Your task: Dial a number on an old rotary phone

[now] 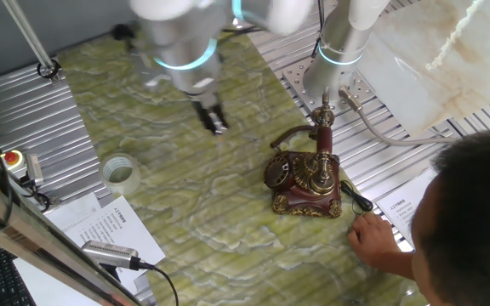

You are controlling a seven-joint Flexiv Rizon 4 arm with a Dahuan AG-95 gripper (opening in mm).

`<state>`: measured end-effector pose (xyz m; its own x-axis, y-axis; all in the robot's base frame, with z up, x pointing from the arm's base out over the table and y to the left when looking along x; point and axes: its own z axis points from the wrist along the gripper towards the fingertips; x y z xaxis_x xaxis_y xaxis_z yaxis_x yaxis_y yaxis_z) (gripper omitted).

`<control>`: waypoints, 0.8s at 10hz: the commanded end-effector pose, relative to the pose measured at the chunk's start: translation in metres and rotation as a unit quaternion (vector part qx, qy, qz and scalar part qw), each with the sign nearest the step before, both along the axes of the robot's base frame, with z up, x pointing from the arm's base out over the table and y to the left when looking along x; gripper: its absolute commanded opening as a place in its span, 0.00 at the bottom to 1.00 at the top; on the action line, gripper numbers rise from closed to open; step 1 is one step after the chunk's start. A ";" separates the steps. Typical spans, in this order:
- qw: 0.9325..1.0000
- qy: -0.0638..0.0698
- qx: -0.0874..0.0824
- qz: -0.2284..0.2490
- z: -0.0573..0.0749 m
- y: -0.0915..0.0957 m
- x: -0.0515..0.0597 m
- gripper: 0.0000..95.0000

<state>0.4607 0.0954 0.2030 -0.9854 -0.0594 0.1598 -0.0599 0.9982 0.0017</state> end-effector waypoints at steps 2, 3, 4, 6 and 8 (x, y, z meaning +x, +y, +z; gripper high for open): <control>0.999 -0.020 0.020 0.030 -0.002 -0.026 0.026 0.00; 0.999 -0.022 0.019 0.030 -0.002 -0.029 0.030 0.00; 0.999 -0.026 0.015 0.026 -0.002 -0.031 0.034 0.00; 0.999 -0.036 0.003 0.017 -0.006 -0.037 0.044 0.00; 0.999 -0.037 0.003 0.018 -0.004 -0.032 0.052 0.00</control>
<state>0.5120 0.0641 0.1986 -0.9925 -0.0945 0.0777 -0.0949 0.9955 -0.0018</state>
